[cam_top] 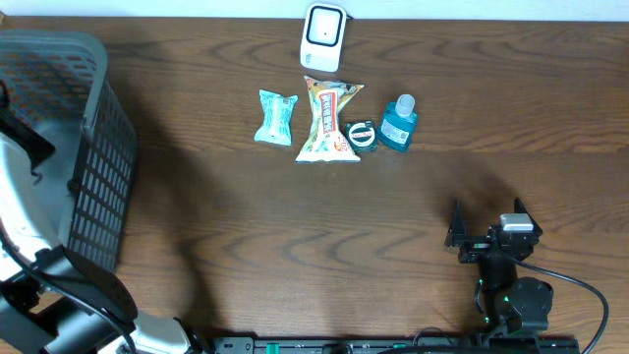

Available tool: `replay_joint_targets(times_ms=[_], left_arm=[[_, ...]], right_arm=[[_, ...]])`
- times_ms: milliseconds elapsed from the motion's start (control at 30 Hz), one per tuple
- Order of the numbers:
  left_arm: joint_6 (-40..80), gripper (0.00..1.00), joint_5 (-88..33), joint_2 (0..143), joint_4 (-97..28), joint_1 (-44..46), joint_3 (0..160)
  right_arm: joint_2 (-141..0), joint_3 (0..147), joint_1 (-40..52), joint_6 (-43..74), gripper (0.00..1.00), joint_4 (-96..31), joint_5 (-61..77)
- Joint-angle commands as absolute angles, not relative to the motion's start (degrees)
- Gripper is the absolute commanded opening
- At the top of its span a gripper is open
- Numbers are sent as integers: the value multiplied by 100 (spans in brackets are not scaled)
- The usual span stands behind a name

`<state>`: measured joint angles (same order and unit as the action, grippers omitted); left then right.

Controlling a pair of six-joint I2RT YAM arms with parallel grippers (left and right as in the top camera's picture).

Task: Scan the item barcode
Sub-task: 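Move the left gripper back into the basket toward the orange box, then grasp the small orange box in the basket with the left gripper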

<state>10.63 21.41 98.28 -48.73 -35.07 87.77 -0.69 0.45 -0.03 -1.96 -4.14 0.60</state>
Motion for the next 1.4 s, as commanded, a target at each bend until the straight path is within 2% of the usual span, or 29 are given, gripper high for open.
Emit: replay_joint_targets(times_ms=[0,167,333,467,733,833,1133,1233,1267,1367], left_arm=[[469,92,2408,9861,-4451,-3638,8252],[158,99,2259,9861,-3544,-3920,7417],[-1009,98,904,9861,-2829,-4130,6694],[-1817,98,932,9867,-2228,-4145,6195],[-1837,100,1310,9961,-1494,-4407,5859],[-1839,90,1306,10001,-1483,-4550,5857],[-1833,88,1201,10344,-1483,-4633,5854],[-1815,77,1201,10418,-1485,-4633,5854],[-1815,66,1201,10418,-1487,-4633,5854],[-1815,48,1201,10416,-1485,-4633,5857]], right_arm=[[-38,32,51,-222,99,-434,58],[-38,32,51,-222,99,-432,58],[-38,32,51,-222,99,-434,58],[-38,32,51,-222,99,-432,58],[-38,32,51,-222,99,-432,58],[-38,32,51,-222,99,-432,58],[-38,32,51,-222,99,-432,58],[-38,32,51,-222,99,-432,58],[-38,32,51,-222,99,-432,58],[-38,32,51,-222,99,-434,58]])
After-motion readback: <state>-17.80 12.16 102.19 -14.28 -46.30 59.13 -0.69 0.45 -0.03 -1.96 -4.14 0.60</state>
